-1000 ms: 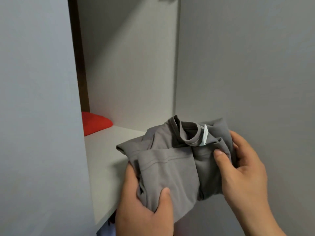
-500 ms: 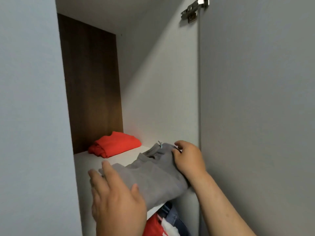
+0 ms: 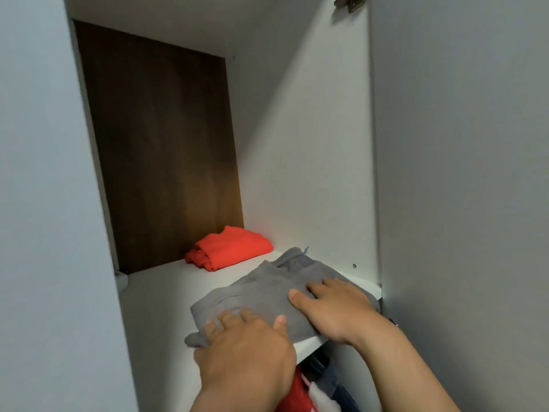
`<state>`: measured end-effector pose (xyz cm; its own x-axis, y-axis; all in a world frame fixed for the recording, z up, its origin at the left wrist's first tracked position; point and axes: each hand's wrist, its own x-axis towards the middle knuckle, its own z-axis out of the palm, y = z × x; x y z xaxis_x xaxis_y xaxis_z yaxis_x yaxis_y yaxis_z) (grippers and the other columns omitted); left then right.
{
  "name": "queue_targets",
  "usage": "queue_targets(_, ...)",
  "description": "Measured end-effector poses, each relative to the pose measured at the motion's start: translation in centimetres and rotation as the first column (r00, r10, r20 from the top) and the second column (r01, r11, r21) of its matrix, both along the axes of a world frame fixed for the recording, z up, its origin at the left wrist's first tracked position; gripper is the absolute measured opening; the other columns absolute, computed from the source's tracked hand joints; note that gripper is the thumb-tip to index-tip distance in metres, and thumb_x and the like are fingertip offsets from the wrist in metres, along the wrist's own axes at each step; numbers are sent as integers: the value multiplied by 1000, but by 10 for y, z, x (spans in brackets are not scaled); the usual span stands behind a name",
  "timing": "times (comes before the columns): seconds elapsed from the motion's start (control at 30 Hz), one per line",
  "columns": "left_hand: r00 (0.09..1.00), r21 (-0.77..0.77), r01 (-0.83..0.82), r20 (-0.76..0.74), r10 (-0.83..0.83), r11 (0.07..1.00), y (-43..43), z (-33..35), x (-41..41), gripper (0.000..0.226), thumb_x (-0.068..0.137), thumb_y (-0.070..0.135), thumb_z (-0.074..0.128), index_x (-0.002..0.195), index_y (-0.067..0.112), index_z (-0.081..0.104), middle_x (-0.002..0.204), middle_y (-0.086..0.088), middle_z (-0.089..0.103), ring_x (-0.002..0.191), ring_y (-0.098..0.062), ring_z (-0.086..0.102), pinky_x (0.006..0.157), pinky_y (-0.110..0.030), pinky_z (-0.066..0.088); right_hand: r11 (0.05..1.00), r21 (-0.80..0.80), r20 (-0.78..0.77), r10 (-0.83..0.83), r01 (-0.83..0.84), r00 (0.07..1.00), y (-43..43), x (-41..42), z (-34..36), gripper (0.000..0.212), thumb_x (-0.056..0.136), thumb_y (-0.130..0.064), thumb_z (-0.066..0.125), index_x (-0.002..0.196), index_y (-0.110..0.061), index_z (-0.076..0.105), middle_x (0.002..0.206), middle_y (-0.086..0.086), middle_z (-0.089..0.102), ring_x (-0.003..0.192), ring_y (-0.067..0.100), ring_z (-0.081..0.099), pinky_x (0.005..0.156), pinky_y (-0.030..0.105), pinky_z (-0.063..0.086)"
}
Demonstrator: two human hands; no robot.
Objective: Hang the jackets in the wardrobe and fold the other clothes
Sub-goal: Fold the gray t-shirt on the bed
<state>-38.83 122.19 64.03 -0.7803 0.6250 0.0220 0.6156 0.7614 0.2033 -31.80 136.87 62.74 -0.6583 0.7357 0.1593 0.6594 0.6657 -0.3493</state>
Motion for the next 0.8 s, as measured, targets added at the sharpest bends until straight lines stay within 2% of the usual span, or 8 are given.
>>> queue_targets(0.17, 998, -14, -26, -61, 25, 1000, 10, -1, -2, 83, 96, 63, 17, 151, 1, 24, 156, -25, 23, 143, -41, 21, 116, -54, 23, 993, -43, -74, 111, -114, 991, 19, -4, 8, 59, 92, -70, 27, 110, -27, 64, 126, -2, 63, 117, 19, 55, 88, 33, 38)
queue_targets(0.23, 996, 16, -45, -77, 46, 999, 10, -4, -4, 89, 93, 69, 19, 151, 1, 25, 156, -24, 25, 143, -41, 23, 115, -54, 25, 996, 38, -170, 83, -77, 982, 20, -1, 3, 52, 93, -66, 32, 107, -27, 64, 123, -2, 63, 118, 20, 54, 95, 33, 36)
queue_targets(0.33, 992, 37, -103, -71, 105, 994, 15, -5, -9, 96, 87, 76, 18, 152, 5, 25, 156, -22, 25, 143, -40, 23, 112, -57, 26, 969, 224, -149, -70, 103, 986, 23, -2, -14, 69, 89, -69, 23, 127, -25, 60, 132, 6, 55, 130, 25, 43, 117, 43, 19)
queue_targets(0.4, 985, 21, -163, -51, 164, 986, 26, -2, -11, 103, 85, 79, 17, 153, 2, 21, 158, -23, 20, 143, -41, 20, 112, -60, 24, 977, 192, -76, -79, 93, 994, 30, -6, -19, 75, 88, -71, 15, 130, -25, 58, 136, 8, 53, 131, 25, 41, 119, 45, 15)
queue_targets(0.5, 980, 50, -196, -9, 197, 979, 46, -2, -18, 108, 85, 79, 18, 152, -5, 13, 160, -25, 12, 146, -44, 10, 113, -64, 17, 991, 129, 25, -31, 28, 999, 44, -16, -9, 72, 92, -67, 15, 133, -23, 55, 143, 12, 48, 133, 28, 40, 116, 46, 20)
queue_targets(0.63, 972, 97, -229, -39, 234, 969, 63, -5, -41, 108, 84, 80, 20, 152, -4, 16, 159, -24, 16, 146, -42, 14, 113, -62, 19, 997, 55, 117, 42, -49, 992, 60, -37, 7, 73, 95, -67, 18, 149, -23, 39, 157, 12, 33, 143, 28, 31, 116, 41, 21)
queue_targets(0.7, 969, 113, -233, -53, 240, 966, 68, -6, -54, 106, 83, 80, 18, 152, 0, 22, 158, -23, 22, 144, -40, 20, 112, -60, 22, 996, -15, 109, 90, -89, 990, 68, -47, 13, 76, 94, -70, 22, 154, -24, 30, 162, 7, 25, 147, 25, 25, 118, 39, 20)
queue_targets(0.8, 976, 144, -201, -52, 210, 969, 73, -6, -72, 100, 84, 79, 14, 152, 6, 27, 157, -21, 26, 144, -38, 23, 113, -58, 23, 980, -118, 48, 164, -158, 985, 80, -56, 18, 82, 89, -75, 30, 155, -25, 28, 163, 1, 23, 148, 22, 24, 119, 41, 22)
